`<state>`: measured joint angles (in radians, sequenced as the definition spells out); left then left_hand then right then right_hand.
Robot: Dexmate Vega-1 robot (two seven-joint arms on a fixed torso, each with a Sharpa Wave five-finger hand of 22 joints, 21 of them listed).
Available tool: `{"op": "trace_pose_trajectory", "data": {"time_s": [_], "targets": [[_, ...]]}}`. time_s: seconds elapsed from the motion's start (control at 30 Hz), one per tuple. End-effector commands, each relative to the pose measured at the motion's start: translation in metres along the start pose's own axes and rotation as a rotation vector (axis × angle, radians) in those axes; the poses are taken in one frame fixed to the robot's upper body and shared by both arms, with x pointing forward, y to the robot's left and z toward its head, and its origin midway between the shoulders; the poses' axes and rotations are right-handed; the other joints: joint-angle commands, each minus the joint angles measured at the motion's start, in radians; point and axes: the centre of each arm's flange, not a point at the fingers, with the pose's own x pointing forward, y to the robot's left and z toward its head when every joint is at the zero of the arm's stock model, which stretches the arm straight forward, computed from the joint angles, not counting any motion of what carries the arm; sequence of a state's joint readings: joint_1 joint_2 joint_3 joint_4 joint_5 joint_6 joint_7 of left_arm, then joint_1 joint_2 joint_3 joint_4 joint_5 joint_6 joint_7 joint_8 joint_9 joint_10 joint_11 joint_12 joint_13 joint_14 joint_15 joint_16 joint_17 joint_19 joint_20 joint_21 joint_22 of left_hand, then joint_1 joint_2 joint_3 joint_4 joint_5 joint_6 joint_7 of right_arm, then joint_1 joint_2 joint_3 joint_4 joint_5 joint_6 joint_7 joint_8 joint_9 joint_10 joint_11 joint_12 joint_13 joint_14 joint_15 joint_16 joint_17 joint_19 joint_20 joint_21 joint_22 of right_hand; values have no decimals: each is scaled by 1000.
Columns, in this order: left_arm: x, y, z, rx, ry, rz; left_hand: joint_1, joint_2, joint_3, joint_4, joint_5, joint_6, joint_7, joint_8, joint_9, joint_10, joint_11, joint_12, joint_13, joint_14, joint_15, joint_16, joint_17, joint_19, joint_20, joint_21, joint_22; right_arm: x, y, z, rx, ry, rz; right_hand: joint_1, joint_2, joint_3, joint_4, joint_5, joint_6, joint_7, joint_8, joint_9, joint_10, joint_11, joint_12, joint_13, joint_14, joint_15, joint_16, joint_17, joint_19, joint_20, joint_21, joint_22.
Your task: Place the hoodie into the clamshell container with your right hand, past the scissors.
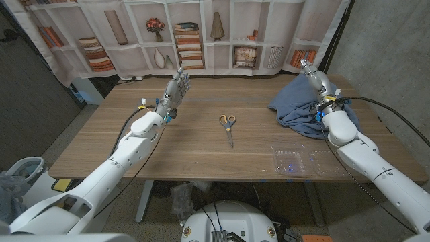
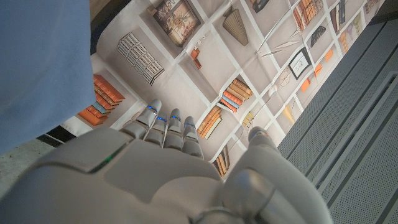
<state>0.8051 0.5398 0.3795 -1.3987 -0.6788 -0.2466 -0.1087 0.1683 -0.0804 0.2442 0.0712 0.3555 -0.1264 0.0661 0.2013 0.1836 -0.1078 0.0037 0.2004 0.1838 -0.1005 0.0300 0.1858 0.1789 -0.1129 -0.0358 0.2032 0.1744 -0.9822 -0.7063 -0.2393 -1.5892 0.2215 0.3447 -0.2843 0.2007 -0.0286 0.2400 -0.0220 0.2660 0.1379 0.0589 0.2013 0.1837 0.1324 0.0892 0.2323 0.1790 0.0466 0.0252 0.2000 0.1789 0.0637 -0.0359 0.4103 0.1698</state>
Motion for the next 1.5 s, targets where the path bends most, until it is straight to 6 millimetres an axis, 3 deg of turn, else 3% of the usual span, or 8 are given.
{"op": "trace_pose_trajectory", "data": {"time_s": [0.03,0.57,1.5], "targets": [[1,-1,4,5,-15,-1,10,-2,-3,0,10,5,0,3,1,4,3,6,2,9,-4,6,2,4,-53,0,4,2,-5,5,-71,2,-5,13,-4,1,-8,5,12,-1,5,3,5,-1,0,6,11,-2,2,5,13,-20,-2,5],[-3,-4,4,-6,-22,-4,15,-1,-9,-2,11,16,1,4,1,13,-1,7,2,16,-7,6,2,12,-65,2,4,-2,-16,-2,-121,40,-38,16,-3,0,-12,8,20,-6,6,3,8,-3,-2,6,2,-1,-4,6,11,-19,-13,5],[-18,-19,0,-1,-1,-6,19,2,-15,-3,12,12,-3,-1,1,4,-1,2,2,7,-7,1,2,-2,-51,-5,4,-10,-33,-17,-238,94,-80,20,0,-1,-17,16,26,-13,3,4,12,-8,-4,7,2,-3,-6,6,13,-18,-29,6]]}}
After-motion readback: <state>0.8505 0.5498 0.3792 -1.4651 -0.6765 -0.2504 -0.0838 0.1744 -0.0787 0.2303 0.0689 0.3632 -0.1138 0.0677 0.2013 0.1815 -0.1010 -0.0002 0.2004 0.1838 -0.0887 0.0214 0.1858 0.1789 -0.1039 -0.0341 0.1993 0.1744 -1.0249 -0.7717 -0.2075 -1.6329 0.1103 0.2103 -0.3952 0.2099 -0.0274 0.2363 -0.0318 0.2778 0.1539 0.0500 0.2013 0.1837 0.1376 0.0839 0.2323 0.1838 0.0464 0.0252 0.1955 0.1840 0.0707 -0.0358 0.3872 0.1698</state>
